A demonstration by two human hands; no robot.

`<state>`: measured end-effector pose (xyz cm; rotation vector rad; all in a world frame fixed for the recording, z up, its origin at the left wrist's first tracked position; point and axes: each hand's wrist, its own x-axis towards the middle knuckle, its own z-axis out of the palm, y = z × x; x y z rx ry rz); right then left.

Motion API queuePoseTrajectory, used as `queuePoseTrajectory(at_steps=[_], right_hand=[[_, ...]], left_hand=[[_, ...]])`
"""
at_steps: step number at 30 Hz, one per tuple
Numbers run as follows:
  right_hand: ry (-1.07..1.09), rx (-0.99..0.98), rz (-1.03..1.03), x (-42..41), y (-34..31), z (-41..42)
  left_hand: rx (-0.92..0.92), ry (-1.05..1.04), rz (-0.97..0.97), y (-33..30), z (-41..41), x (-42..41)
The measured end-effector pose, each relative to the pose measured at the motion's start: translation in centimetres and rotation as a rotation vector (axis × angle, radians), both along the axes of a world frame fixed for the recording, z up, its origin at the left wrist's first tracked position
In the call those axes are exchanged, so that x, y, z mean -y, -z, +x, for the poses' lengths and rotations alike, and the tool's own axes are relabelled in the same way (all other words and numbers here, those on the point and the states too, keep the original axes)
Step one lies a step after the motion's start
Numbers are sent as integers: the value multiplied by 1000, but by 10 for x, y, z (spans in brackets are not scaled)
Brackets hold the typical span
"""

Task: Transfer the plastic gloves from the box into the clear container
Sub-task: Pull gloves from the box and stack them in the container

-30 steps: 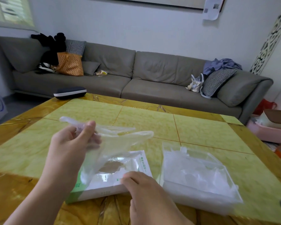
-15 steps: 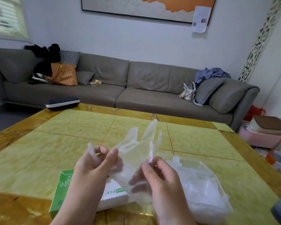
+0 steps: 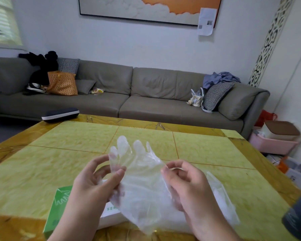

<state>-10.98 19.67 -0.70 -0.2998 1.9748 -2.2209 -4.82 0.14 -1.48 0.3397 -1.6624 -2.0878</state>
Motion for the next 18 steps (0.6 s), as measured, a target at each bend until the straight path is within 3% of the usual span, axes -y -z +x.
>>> queuePoseTrajectory(at_steps=[2,5,13,16,18], right_hand=[[-44,134,-130,-5,-3,-1],[-156,255,-143,-7,-5,4],[180,117,34,-56,-7,-27],[204,103,130,-88,-3,-45],[203,100,230,-103,1,-53]], left_hand=[[-47,-71,-37,-3,1,-8],[-123,-72,-48,-4,1,-21],[-177,-64,71,-9,-2,-31],[-217,-58,-84,-17,5,-44],[-325,-35,-333,-26,6,-62]])
